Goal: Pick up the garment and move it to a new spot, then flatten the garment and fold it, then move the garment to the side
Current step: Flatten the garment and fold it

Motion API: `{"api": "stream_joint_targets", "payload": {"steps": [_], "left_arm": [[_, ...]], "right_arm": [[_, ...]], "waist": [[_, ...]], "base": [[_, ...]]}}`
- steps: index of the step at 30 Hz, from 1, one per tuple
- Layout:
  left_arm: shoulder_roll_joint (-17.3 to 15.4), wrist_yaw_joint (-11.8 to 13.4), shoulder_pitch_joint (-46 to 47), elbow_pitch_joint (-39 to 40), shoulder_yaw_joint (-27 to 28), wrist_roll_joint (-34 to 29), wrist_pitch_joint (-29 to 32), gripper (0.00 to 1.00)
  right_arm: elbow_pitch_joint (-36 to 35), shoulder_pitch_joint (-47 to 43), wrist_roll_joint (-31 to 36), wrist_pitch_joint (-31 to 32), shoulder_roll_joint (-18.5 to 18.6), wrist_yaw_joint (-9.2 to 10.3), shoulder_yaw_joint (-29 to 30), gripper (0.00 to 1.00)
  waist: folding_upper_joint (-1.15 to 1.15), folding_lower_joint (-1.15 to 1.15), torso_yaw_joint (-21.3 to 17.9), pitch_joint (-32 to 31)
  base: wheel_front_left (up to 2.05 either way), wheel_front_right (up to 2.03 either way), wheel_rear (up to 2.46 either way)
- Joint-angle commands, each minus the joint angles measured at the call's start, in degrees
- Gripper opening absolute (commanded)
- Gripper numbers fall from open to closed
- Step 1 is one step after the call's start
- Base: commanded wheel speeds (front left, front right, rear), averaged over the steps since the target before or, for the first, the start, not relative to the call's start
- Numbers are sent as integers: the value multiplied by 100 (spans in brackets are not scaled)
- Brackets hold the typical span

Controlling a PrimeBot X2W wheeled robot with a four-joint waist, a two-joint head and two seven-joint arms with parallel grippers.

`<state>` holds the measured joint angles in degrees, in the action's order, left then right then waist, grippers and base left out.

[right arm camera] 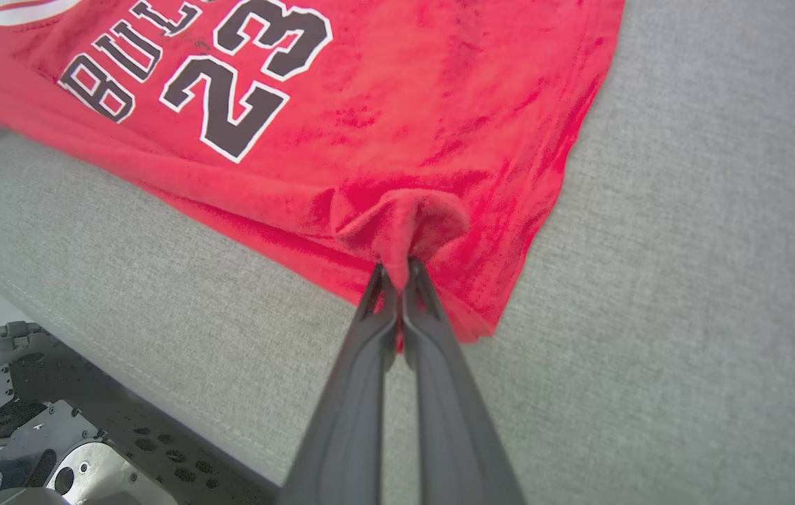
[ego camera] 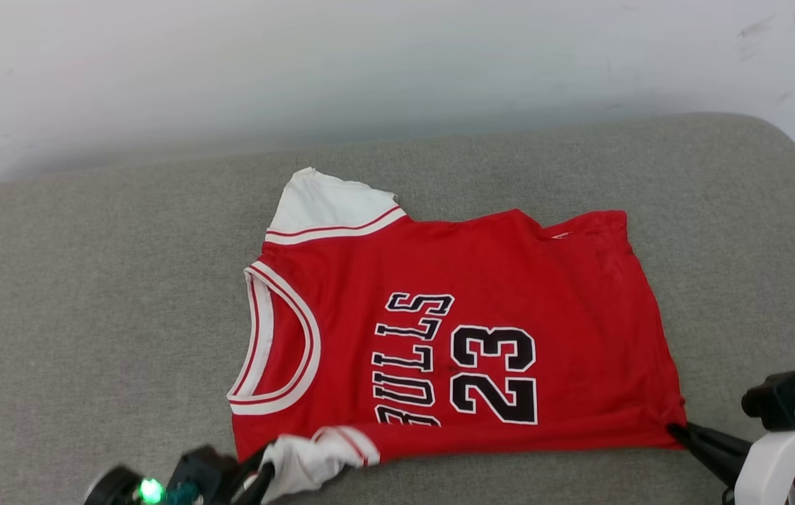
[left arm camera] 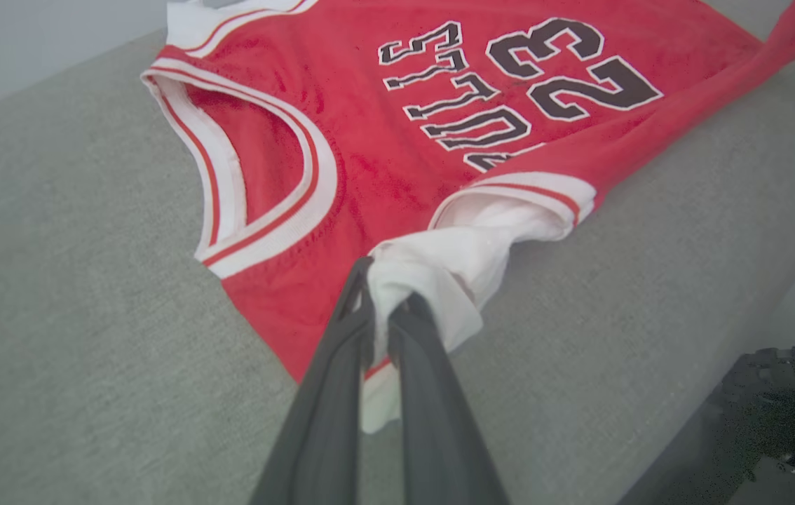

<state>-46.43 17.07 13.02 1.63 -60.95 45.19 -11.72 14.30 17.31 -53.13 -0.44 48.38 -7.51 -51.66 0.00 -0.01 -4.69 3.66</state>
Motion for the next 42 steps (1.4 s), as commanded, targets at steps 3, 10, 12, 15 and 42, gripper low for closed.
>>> {"api": "stream_joint_targets", "payload": {"steps": [3,10,12,15,42], "left_arm": [[-20,-159,481,-39,70,-151,158,0],[-28,-558,1525,-294,185,-412,609,0],[11,-657,1724,-427,222,-392,693,0],[73,-855,2012,-730,244,-411,748,0],[48,-1402,2559,-1691,318,-98,1005,100]], "right_arm": [[-158,41,114,152,-40,4,243,0],[-481,287,381,538,-169,3,774,0],[-509,347,420,664,-251,3,859,0],[-460,497,512,802,-359,4,961,0],[2,626,724,398,-751,3,1087,100]], "waist": [[0,1,-56,199],[0,1,-222,773],[0,1,-254,938],[0,1,-288,1195],[0,1,17,933]], "base": [[0,0,0],[0,0,0],[0,0,0],[0,0,0],[0,0,0]]}}
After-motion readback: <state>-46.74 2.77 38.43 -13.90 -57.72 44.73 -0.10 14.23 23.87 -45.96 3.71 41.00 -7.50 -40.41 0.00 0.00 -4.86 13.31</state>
